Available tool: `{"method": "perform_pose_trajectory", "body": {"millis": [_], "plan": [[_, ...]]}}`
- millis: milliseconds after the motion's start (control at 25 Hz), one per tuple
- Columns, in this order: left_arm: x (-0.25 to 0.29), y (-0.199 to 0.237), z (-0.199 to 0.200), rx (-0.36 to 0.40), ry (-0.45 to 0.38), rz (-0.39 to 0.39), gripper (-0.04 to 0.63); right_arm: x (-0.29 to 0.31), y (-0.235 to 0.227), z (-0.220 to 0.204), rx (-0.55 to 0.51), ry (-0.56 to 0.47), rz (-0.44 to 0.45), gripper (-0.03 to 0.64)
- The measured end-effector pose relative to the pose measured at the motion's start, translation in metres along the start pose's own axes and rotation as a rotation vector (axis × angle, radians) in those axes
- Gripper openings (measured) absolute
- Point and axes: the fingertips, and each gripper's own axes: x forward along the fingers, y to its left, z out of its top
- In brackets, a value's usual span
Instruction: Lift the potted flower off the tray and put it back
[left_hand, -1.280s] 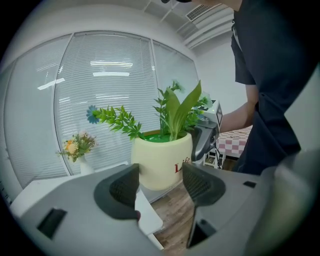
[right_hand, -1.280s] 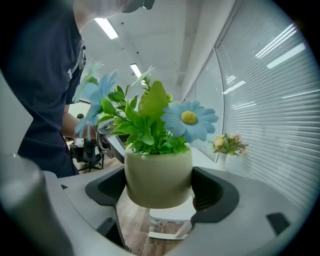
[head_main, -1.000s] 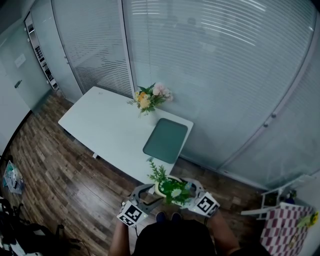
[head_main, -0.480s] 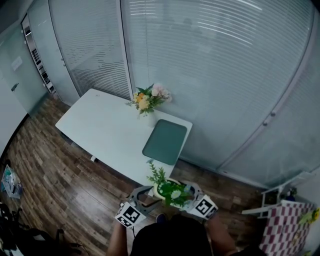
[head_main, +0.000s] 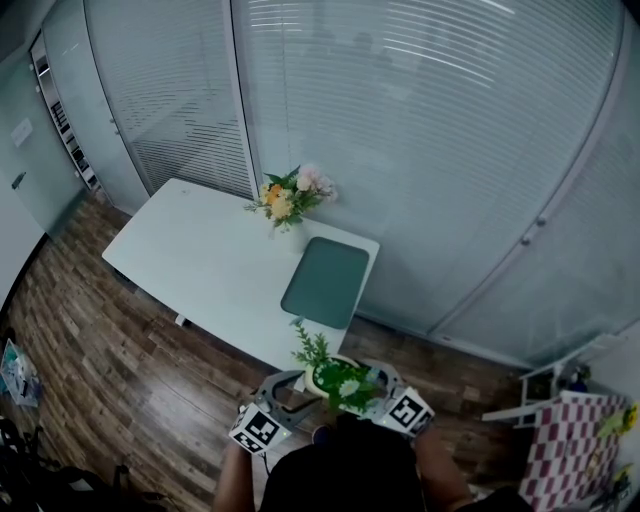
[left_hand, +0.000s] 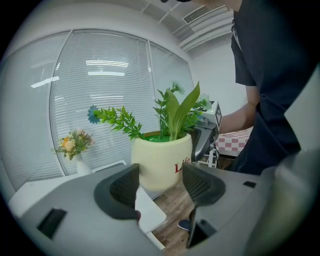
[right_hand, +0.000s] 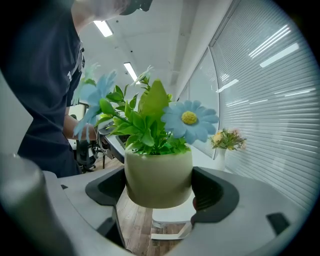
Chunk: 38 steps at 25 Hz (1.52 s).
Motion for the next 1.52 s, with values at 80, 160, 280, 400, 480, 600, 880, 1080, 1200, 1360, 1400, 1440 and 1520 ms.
{"method": "perform_pose_trajectory", "body": {"millis": [80,160,280,400,480,600,880,1080,1200,1360,1400,1440,1520], "plan": [[0.004,0.002,-0.001,-0.002,0.003,-0.005,0.27,0.0,-0.003,-0.002,0.002,0.011,-0.002,0.385],[0.006,0.005,-0.003,-0.002,0.007,-0.011,0.27,0.003,-0.006,-0.004,0.007,0.013,-0.003,0.385],[0.012,0.013,-0.005,-0.004,0.01,-0.017,0.27,0.008,-0.014,-0.006,0.013,0.0,-0.005,0.385],[0.021,0.025,-0.009,-0.015,0.012,-0.019,0.27,0.014,-0.027,-0.009,0.016,0.027,-0.01,0.387],[0.028,0.033,-0.011,-0.019,0.017,-0.017,0.27,0.017,-0.037,-0.013,0.02,0.049,-0.006,0.385],[0.036,0.045,-0.011,-0.025,0.024,-0.014,0.27,0.022,-0.052,-0.015,0.021,0.064,0.005,0.385],[0.058,0.078,-0.017,-0.046,0.048,-0.011,0.27,0.04,-0.087,-0.013,0.012,0.069,0.008,0.385],[0.072,0.099,-0.019,-0.06,0.058,-0.01,0.27,0.052,-0.111,-0.015,0.008,0.059,0.018,0.387],[0.083,0.108,-0.021,-0.068,0.064,-0.012,0.27,0.055,-0.125,-0.018,0.013,0.071,0.027,0.387],[0.098,0.121,-0.023,-0.086,0.069,-0.012,0.27,0.059,-0.143,-0.022,0.027,0.084,0.043,0.387],[0.102,0.125,-0.024,-0.09,0.072,-0.012,0.27,0.061,-0.148,-0.025,0.034,0.098,0.044,0.385],[0.105,0.128,-0.026,-0.094,0.076,-0.011,0.27,0.062,-0.152,-0.026,0.037,0.105,0.046,0.387],[0.11,0.134,-0.028,-0.101,0.082,-0.007,0.27,0.066,-0.159,-0.027,0.035,0.099,0.052,0.385]]}}
